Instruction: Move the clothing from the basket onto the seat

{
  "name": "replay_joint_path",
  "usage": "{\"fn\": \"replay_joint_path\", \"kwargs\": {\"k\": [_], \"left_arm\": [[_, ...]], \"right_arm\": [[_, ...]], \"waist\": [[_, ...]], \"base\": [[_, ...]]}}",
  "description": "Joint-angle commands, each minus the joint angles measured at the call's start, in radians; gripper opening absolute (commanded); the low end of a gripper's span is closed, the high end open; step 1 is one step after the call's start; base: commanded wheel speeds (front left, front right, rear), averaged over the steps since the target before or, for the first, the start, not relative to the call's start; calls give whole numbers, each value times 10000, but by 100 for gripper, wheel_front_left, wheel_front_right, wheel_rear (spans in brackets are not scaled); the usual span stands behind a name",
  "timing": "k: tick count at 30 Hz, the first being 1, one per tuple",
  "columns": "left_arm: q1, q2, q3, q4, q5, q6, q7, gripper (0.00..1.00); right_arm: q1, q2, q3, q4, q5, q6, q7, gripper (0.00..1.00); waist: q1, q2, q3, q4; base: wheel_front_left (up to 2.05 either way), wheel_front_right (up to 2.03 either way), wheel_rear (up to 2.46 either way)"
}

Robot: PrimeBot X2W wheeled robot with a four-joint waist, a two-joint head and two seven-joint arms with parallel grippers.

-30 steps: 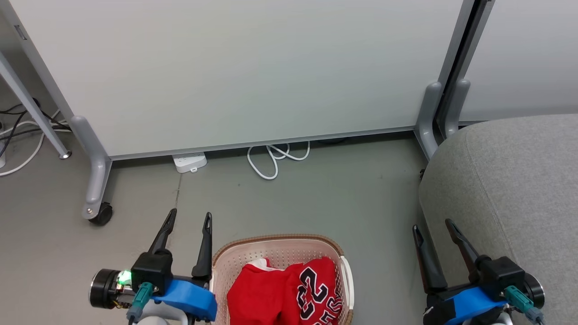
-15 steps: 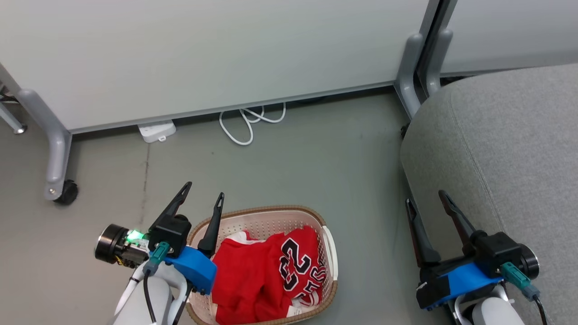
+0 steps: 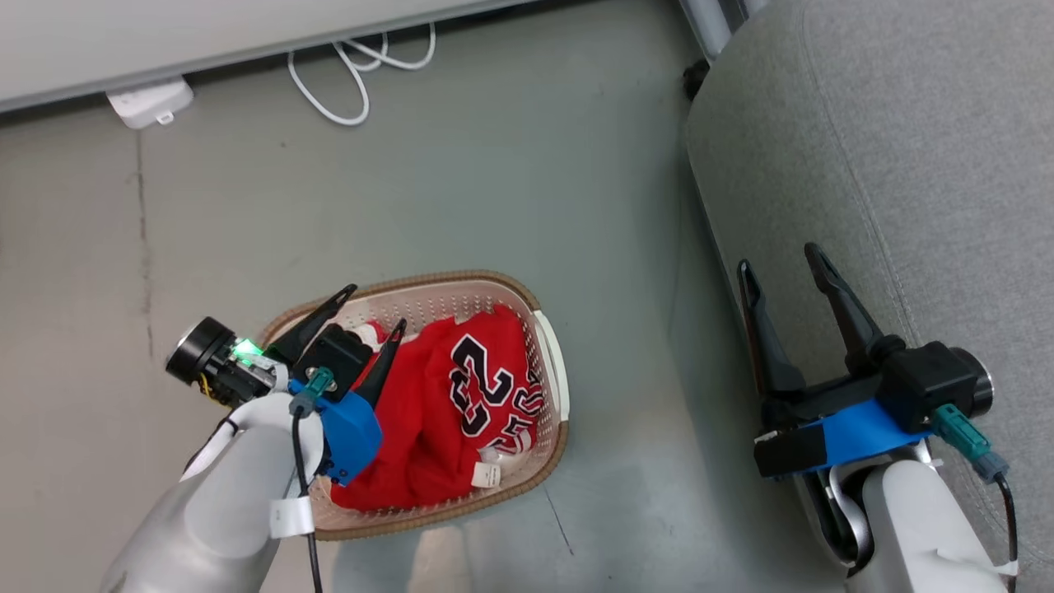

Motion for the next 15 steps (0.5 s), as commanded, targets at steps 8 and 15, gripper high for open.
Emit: {"fn": "replay_joint_path", "kwargs": {"k": [8,15], "left_arm": [[-1447,281,-2258,1422,-294,-5,-28,100],[-2625,398,-4214,2709,-774,-5,133,100]], "right_arm": [[-740,-28,23,-350,22,4,-35,100],[-1236,-28,51,-673,68,4,-35,100]], "waist": [[-1,0,1817,-386],[-1,0,3003,-507]], "base": [[0,0,0],[0,0,0]]}}
